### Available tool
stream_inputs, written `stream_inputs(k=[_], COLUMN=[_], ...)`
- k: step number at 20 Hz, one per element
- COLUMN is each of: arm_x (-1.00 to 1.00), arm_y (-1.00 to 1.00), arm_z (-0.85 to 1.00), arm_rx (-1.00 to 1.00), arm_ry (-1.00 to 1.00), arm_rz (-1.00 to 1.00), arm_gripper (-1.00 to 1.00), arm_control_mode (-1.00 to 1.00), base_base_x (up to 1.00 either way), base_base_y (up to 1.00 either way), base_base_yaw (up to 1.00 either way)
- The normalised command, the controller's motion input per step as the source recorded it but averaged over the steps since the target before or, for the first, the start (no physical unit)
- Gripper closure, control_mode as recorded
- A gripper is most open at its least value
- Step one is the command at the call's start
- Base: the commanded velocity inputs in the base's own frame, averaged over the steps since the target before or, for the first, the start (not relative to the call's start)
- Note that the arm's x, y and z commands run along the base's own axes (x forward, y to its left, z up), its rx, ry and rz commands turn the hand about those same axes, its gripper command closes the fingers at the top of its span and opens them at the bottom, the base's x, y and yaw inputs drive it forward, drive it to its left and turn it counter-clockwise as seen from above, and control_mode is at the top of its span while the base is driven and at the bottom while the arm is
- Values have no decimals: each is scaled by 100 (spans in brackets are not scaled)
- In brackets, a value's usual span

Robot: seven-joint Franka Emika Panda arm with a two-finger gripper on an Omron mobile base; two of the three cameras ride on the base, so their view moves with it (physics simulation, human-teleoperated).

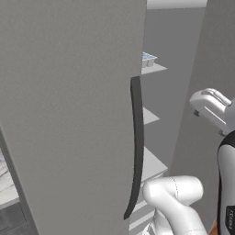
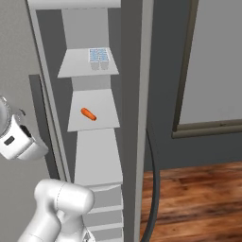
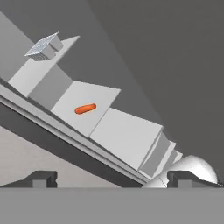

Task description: Open the freezer door, pick up the ice cube tray from the freezer, and place it on the dining counter.

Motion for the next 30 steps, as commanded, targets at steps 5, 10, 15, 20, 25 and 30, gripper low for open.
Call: stream_inputs(k=[5,10,15,20,25,30], arm_x=[11,10,14,22,30,28], arm_y=[0,0,0,0,-7,-24], arm_z=[2,7,21,45,40,12], arm_rx=[18,21,19,10,9,8], arm_ry=[-8,-9,-7,0,0,0], arm_rz=[-11,-13,-13,-9,-6,0], arm_gripper=[-100,-100,-100,-100,-100,-100], arm_control_mode=[-100,-100,-100,-100,-100,-100], base_base_x=[0,0,0,0,0,0], base_base_y=[0,0,0,0,0,0], base_base_yaw=[0,0,0,0,0,0])
